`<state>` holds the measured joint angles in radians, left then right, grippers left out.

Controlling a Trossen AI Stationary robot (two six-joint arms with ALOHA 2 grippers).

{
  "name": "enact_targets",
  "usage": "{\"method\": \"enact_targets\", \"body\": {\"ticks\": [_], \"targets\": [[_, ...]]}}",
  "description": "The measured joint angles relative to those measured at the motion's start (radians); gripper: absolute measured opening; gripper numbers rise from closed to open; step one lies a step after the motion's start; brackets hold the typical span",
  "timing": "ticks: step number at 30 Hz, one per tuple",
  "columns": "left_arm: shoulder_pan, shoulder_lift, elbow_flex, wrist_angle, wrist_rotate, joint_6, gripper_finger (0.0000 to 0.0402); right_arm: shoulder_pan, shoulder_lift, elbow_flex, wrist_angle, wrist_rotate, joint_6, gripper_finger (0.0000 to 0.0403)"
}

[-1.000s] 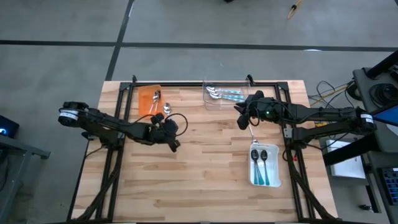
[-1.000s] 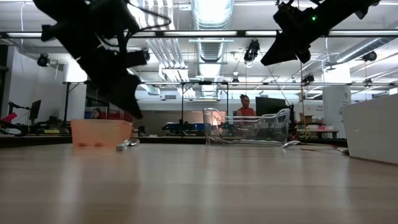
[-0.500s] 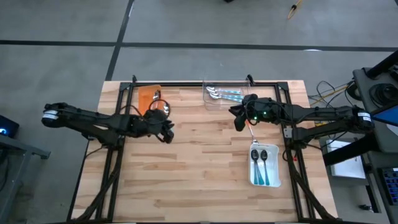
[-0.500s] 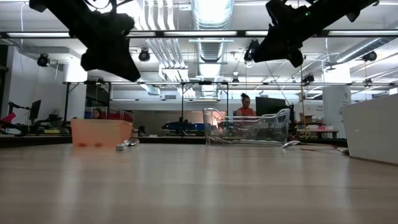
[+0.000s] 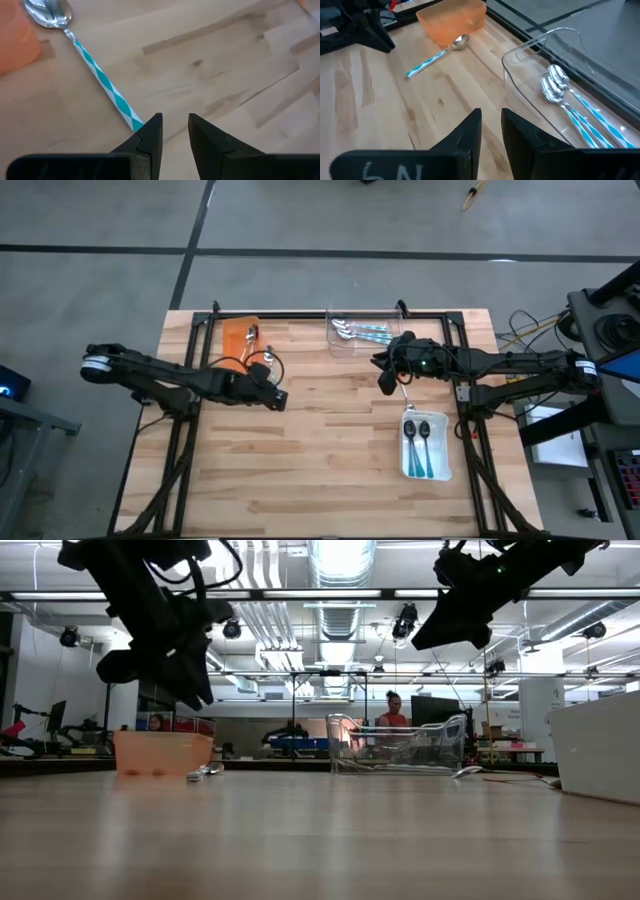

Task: Sort silverware by color (type)
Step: Put the blue patterned spoon into the transparent bin

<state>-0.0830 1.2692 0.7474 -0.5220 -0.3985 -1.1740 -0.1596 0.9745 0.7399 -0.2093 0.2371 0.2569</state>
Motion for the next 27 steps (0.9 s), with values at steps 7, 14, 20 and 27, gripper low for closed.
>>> {"method": "enact_targets", "body": {"ticks": [7, 14, 20, 27], "targets": [[0.028, 0.136, 0.035, -0.091, -0.021, -0.048, 0.0109, 0.000, 0.000, 0.000, 0.005, 0.000, -0.031, 0.0066], [0.069, 0.268, 0.059, -0.087, -0.048, -0.041, 0.0180, 0.000, 0.000, 0.000, 0.005, 0.000, -0.049, 0.0066], [0.079, 0.358, 0.058, -0.042, -0.063, -0.043, 0.0202, 0.000, 0.000, 0.000, 0.005, 0.000, -0.071, 0.0066], [0.079, 0.413, 0.058, 0.021, -0.065, -0.048, 0.0182, 0.000, 0.000, 0.000, 0.005, 0.000, -0.085, 0.0066]]}}
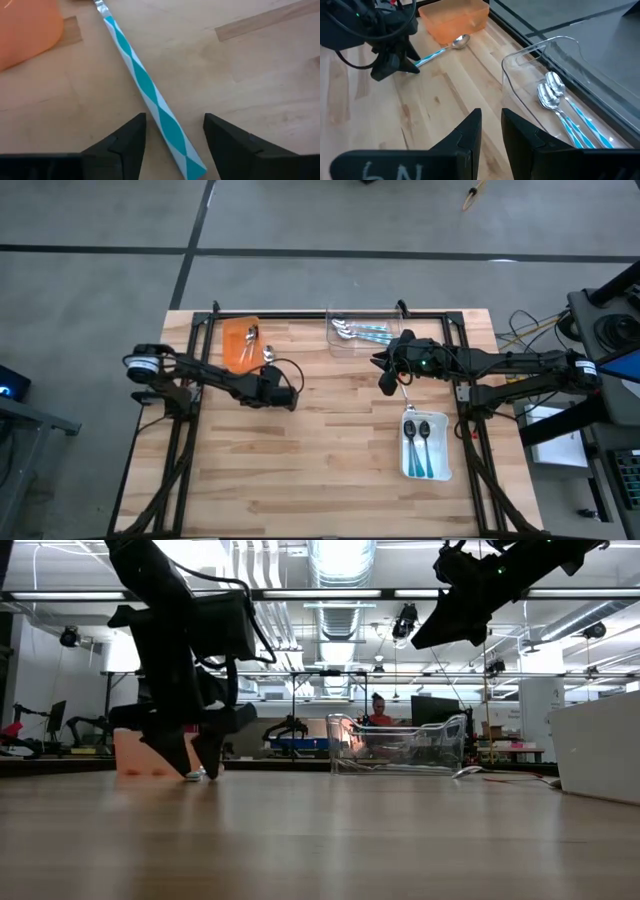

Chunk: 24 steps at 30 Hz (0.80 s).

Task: Sort silverware by color (type)
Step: Put the blue patterned spoon into the transparent bin

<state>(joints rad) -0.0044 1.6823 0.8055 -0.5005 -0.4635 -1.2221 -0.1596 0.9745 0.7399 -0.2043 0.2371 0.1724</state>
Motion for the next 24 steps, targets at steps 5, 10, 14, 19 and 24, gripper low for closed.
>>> {"method": "enact_targets", "body": {"ticks": [5, 10, 14, 19, 24], "targets": [[-0.002, 0.024, 0.003, 0.010, -0.016, -0.022, 0.0142, 0.000, 0.000, 0.000, 0.000, 0.000, -0.002, 0.0066], [-0.003, 0.022, 0.002, 0.012, -0.016, -0.038, 0.0082, 0.000, 0.000, 0.000, 0.000, 0.000, -0.002, 0.0066], [-0.016, 0.023, 0.011, 0.006, -0.018, -0.048, 0.0038, 0.000, -0.001, 0.000, 0.000, 0.000, -0.002, 0.0066], [-0.042, 0.025, 0.030, -0.001, -0.029, -0.049, 0.0025, 0.000, -0.001, 0.000, 0.000, 0.000, -0.002, 0.0066], [-0.084, 0.009, 0.072, -0.032, -0.122, -0.050, 0.0025, 0.000, -0.001, 0.001, 0.000, 0.000, -0.001, 0.0066]]}}
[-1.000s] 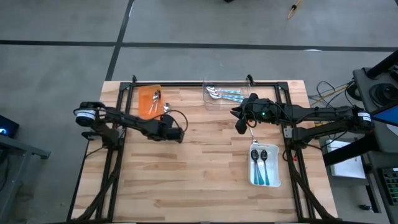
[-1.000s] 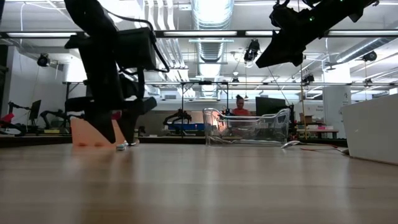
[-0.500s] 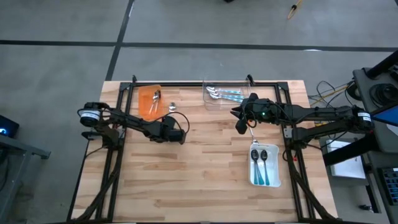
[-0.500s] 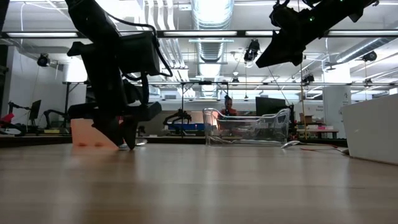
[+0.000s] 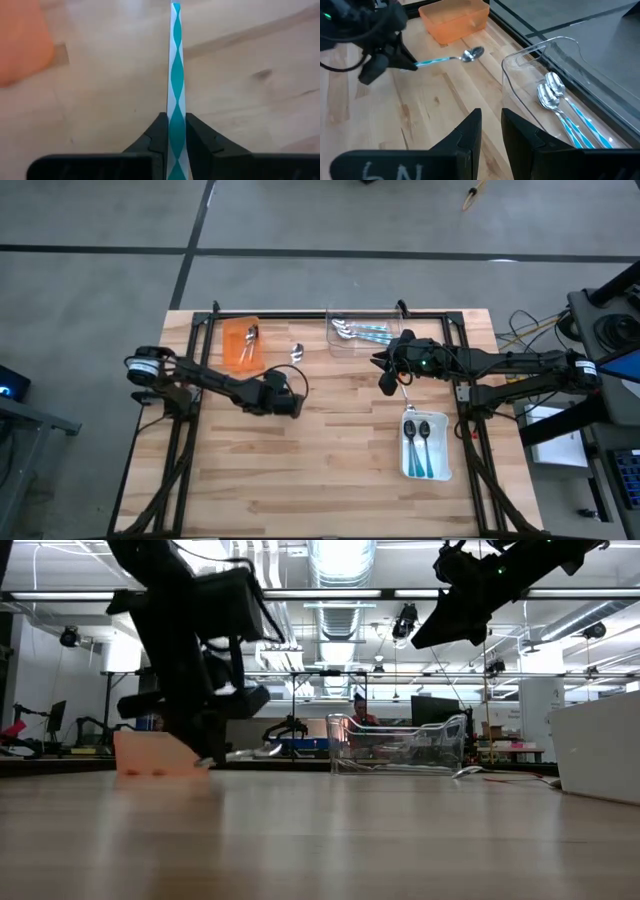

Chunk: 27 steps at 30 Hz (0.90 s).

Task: Sort silverware by color (type)
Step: Put the blue patterned spoon into the transparent bin

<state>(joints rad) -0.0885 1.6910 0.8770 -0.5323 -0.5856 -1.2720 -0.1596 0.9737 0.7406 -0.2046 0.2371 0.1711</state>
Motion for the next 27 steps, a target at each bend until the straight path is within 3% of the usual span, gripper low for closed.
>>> {"method": "enact_targets", "body": {"ticks": [5, 13, 20, 24, 27], "targets": [[-0.067, -0.022, 0.064, -0.071, -0.130, 0.084, 0.0025, 0.000, 0.000, 0.000, 0.020, 0.000, 0.001, 0.0066], [-0.135, -0.029, 0.227, -0.064, -0.401, 0.536, 0.0025, 0.000, 0.017, -0.008, 0.164, -0.010, 0.014, 0.0066], [-0.126, -0.058, 0.308, -0.064, -0.480, 0.904, 0.0026, 0.004, 0.127, -0.012, 0.271, -0.018, 0.080, 0.0066], [-0.124, -0.120, 0.260, -0.049, -0.510, 0.948, 0.0026, 0.040, 0.203, -0.036, 0.443, -0.079, 0.108, 0.0066], [-0.125, -0.180, 0.200, -0.032, -0.517, 0.949, 0.0026, 0.082, 0.260, -0.068, 0.695, -0.081, 0.106, 0.0066]]}}
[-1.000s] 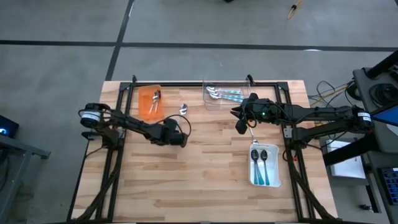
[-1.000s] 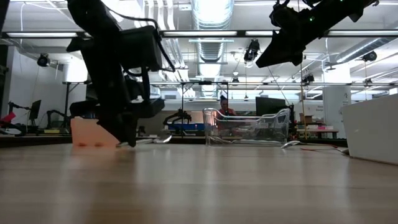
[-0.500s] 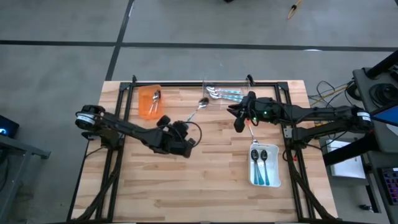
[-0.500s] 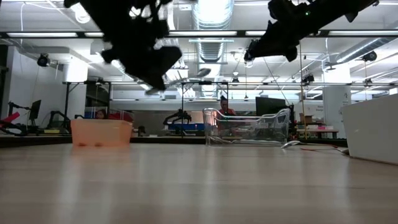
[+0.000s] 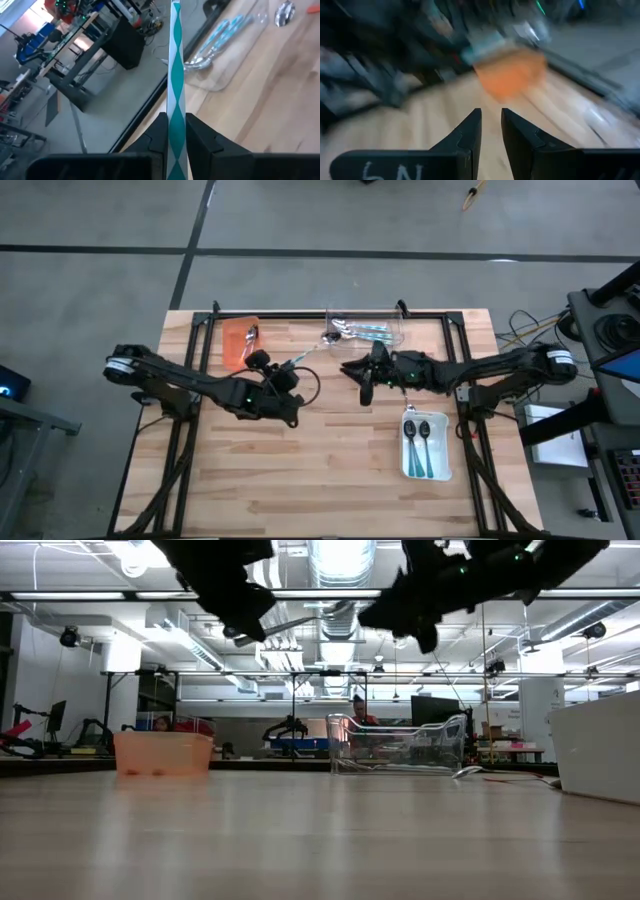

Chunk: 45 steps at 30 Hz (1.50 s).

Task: Sort silverware by color (type)
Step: Put the blue patterned spoon into the transparent bin

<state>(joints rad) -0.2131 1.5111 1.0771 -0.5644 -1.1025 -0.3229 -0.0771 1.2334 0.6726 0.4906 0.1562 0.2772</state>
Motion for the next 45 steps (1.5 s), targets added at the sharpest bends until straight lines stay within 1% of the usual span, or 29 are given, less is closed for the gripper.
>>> {"method": "enact_targets", "body": {"ticks": [4, 6, 8, 10, 13, 18, 21, 24, 29, 31, 33, 36, 39, 44, 45], "targets": [[-0.009, -0.072, -0.062, 0.084, -0.004, -0.004, 0.0026, 0.028, 0.127, -0.033, 0.398, 0.000, 0.014, 0.0066], [-0.015, -0.090, -0.078, 0.130, -0.004, -0.003, 0.0026, 0.030, 0.203, -0.031, 0.528, 0.000, 0.073, 0.0066], [-0.020, -0.096, -0.081, 0.141, -0.003, -0.003, 0.0026, 0.024, 0.271, -0.006, 0.607, 0.000, 0.139, 0.0071], [-0.022, -0.096, -0.081, 0.162, -0.002, -0.003, 0.0026, 0.016, 0.319, 0.023, 0.622, 0.000, 0.197, 0.0085], [-0.022, -0.092, -0.081, 0.175, 0.010, -0.010, 0.0026, 0.002, 0.365, 0.066, 0.621, -0.007, 0.253, 0.0118], [-0.022, -0.088, -0.081, 0.179, 0.022, -0.040, 0.0026, -0.021, 0.390, 0.118, 0.623, 0.005, 0.252, 0.0182], [-0.022, -0.084, -0.082, 0.183, 0.023, -0.052, 0.0026, -0.032, 0.393, 0.143, 0.618, 0.005, 0.233, 0.0210], [-0.022, -0.072, -0.083, 0.216, 0.036, -0.054, 0.0026, -0.035, 0.393, 0.173, 0.580, 0.005, 0.203, 0.0224], [-0.022, -0.067, -0.083, 0.273, 0.052, -0.053, 0.0026, -0.038, 0.393, 0.220, 0.507, 0.019, 0.132, 0.0225], [-0.023, -0.065, -0.083, 0.284, 0.054, -0.053, 0.0026, -0.037, 0.393, 0.232, 0.489, 0.048, 0.100, 0.0220], [-0.023, -0.060, -0.083, 0.290, 0.054, -0.053, 0.0027, -0.037, 0.393, 0.237, 0.485, 0.054, 0.074, 0.0211], [-0.023, -0.056, -0.083, 0.290, 0.053, -0.060, 0.0027, -0.037, 0.393, 0.239, 0.487, 0.055, 0.071, 0.0185], [-0.023, -0.053, -0.083, 0.294, 0.049, -0.061, 0.0027, -0.037, 0.393, 0.238, 0.483, 0.055, 0.071, 0.0138], [-0.024, -0.045, -0.083, 0.302, 0.046, -0.060, 0.0027, -0.037, 0.393, 0.237, 0.474, 0.051, 0.068, 0.0032], [-0.023, -0.043, -0.083, 0.303, 0.048, -0.060, 0.0027, -0.036, 0.393, 0.237, 0.474, 0.053, 0.067, 0.0025]]}}
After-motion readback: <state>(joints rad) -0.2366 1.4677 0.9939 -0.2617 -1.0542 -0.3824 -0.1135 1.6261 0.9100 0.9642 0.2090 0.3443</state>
